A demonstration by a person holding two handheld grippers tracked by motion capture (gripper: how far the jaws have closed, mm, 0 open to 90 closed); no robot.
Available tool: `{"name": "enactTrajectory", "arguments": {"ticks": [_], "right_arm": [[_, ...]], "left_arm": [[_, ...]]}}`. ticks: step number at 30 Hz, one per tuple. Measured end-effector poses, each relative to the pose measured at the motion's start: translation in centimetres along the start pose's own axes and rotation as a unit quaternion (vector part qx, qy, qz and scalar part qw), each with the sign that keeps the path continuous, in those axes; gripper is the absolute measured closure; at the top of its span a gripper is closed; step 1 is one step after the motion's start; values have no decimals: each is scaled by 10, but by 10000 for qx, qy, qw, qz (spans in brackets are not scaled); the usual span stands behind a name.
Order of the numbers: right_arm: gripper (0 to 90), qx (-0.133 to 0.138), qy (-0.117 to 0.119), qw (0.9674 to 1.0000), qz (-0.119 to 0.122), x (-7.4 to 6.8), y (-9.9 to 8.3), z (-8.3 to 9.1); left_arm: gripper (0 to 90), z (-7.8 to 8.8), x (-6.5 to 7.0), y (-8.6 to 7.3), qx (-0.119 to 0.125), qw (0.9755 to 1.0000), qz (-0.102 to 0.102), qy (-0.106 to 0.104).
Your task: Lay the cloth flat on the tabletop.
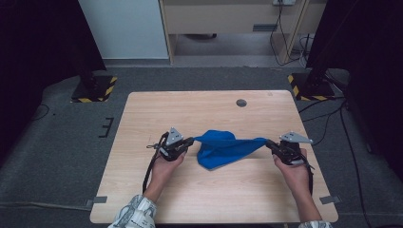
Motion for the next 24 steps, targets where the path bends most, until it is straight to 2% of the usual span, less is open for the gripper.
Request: {"name": "enactTrajectory", "arguments": {"ticks": [7, 12, 22, 24], "right_arm": [[896, 237, 67, 9997, 9, -8, 10, 3], [896, 393, 158, 9991, 9, -12, 21, 3], [896, 748, 355, 9966, -31, -24, 46, 13], [896, 803, 393, 9960, -44, -27, 50, 15]], "left_arm": [[865, 13, 1, 1, 110, 9999, 104, 21], [865, 27, 5, 5, 291, 9994, 173, 55], [865, 57, 10, 13, 676, 9969, 392, 89], [865, 62, 9, 14, 778, 9957, 498, 66]]}}
Point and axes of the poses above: each handheld gripper's, and its own axes: z roughly backward along the jaws, y roughly out of its top, x roughly to its right, the point moved 2 cm from there along -z, roughly forward along the jaws, and after that the axes turned 14 degrees about -y, right-handed, at the moved point
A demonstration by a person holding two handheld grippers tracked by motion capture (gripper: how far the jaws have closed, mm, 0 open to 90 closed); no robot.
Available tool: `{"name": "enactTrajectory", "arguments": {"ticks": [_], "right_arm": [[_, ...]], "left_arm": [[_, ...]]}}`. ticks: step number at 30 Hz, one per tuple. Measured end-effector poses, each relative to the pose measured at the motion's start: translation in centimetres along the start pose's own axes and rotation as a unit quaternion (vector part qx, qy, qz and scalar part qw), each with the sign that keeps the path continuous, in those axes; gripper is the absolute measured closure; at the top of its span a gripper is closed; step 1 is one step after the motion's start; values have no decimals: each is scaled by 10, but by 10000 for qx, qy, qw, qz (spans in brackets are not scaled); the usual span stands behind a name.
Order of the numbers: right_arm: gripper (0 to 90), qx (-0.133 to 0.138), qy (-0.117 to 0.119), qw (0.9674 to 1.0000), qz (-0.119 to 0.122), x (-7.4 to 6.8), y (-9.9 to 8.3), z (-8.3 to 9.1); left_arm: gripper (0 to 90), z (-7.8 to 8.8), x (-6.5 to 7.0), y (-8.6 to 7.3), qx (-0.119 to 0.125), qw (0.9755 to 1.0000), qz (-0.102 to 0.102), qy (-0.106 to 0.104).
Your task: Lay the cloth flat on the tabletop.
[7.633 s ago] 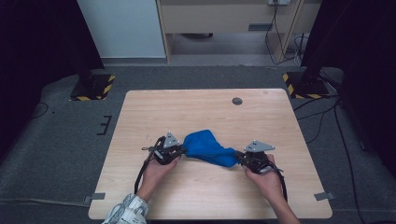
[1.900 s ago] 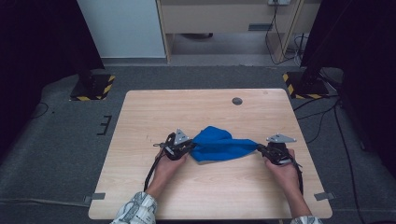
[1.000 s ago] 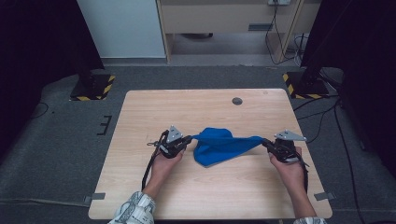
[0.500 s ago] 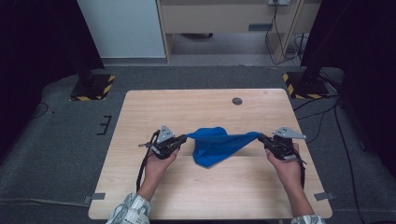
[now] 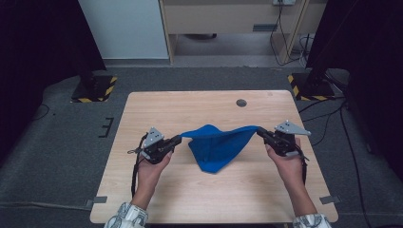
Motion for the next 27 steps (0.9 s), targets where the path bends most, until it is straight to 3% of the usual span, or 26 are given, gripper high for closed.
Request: {"name": "enactTrajectory", "arguments": {"ticks": [5, 10, 13, 15, 18, 27], "right_arm": [[896, 84, 46, 10000, 5, -5, 6, 1], [896, 203, 17, 9998, 16, -6, 14, 9], [896, 297, 20, 9996, -33, -7, 19, 14], [896, 331, 124, 9991, -217, -8, 25, 18], [895, 417, 84, 9991, -79, -11, 31, 23], [895, 620, 145, 9979, -85, -16, 45, 34]], "left_arm": [[865, 4, -1, 9, 6, 10000, 14, 88], [861, 9, 4, 22, 203, 9997, 65, 98], [862, 12, 8, 27, 190, 9998, 18, 60], [862, 14, 9, 29, 189, 9998, 9, 70], [862, 18, 10, 30, 233, 9997, 49, 91], [865, 28, 15, 41, 352, 9994, -12, 44]]}}
Point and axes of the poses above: each handheld gripper's, and its own axes: z roughly backward along the jaws, y roughly out of its top, x roughly to its right, the point moved 2 cm from there along -z, roughly forward along the jaws, and after that the axes turned 14 degrees about -y, right-handed, at the moved point
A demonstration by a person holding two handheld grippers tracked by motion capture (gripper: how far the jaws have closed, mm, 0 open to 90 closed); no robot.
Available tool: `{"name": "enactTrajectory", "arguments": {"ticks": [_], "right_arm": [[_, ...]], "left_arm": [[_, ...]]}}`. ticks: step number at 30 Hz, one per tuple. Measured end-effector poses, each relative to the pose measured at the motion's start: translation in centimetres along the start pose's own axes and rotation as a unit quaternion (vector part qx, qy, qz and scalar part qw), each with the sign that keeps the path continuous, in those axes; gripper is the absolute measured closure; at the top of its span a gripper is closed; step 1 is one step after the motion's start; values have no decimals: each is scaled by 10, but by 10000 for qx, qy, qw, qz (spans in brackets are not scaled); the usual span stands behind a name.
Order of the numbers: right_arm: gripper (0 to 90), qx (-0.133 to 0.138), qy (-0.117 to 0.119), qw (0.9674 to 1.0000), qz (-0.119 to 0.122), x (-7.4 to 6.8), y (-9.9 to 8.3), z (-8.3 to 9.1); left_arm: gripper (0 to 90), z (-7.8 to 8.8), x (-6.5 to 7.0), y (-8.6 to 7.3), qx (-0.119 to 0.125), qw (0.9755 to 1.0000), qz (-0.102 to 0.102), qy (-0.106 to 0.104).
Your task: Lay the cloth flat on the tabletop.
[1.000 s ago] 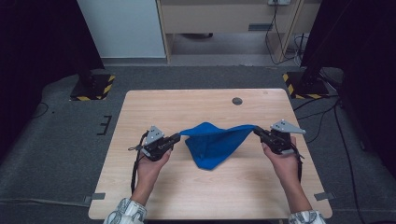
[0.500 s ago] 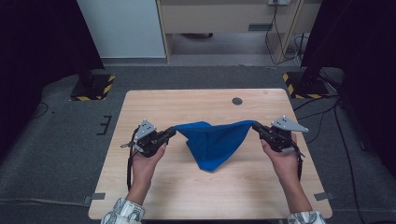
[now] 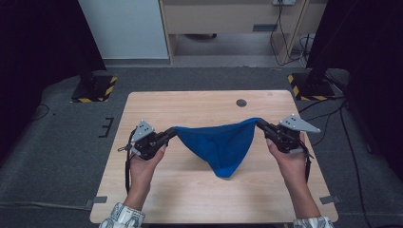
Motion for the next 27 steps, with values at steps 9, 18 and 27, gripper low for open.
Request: {"name": "enactTrajectory", "arguments": {"ticks": [9, 18, 27], "right_arm": [[894, 39, 46, 10000, 21, -1, 4, 6], [894, 136, 37, 9999, 79, 4, 16, 11], [894, 220, 34, 9996, 167, 4, 24, 24]], "left_arm": [[863, 5, 16, 19, 141, 9996, -223, -34], [863, -1, 19, 32, 73, 9994, -324, -30], [858, 13, 30, 49, 24, 9987, -501, 37]]}}
Point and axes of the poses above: each handheld gripper's, and its own axes: z roughly backward along the jaws, y roughly out of its top, x roughly to its right, the point moved 2 cm from there along -z, roughly forward along the jaws, and after that the axes turned 14 degrees about -y, right-handed, at the moved point
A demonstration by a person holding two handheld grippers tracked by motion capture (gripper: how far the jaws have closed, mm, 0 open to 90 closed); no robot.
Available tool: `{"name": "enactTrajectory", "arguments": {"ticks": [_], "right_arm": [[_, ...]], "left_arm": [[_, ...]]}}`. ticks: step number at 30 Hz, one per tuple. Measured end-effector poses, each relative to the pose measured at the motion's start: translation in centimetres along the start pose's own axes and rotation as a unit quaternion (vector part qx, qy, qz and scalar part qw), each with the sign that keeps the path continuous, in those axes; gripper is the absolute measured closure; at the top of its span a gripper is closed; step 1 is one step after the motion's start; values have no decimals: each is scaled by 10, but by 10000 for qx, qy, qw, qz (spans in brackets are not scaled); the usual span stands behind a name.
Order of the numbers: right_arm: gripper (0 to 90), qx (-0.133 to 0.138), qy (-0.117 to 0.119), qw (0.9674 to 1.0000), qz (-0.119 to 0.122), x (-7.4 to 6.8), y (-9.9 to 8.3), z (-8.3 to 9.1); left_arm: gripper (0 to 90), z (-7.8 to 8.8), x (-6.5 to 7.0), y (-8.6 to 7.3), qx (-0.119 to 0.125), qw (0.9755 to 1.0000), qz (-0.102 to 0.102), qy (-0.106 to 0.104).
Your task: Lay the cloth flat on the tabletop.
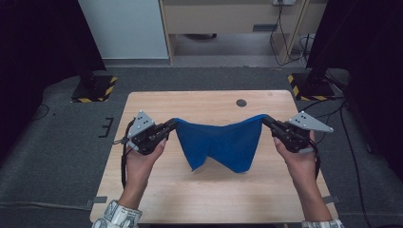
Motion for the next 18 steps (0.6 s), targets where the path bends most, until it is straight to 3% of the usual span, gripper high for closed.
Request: {"name": "enactTrajectory", "arguments": {"ticks": [5, 12, 18], "right_arm": [[894, 60, 49, 9999, 131, -3, 4, 15], [894, 170, 175, 9989, 408, -8, 10, 46], [894, 371, 222, 9978, 496, -13, 20, 75]], "left_arm": [[857, 12, 10, 2, -1, 10000, -87, 48], [858, 31, 37, 7, -65, 9996, -212, 190], [860, 51, 64, 19, 83, 9993, -369, 83]]}}
Point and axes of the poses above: each handheld gripper's, and its own axes: z roughly backward along the jaws, y roughly out of its top, x roughly to its right, the point moved 2 cm from there along -z, roughly forward along the jaws, and after that the axes turned 14 degrees about -y, right-handed, at the moved point
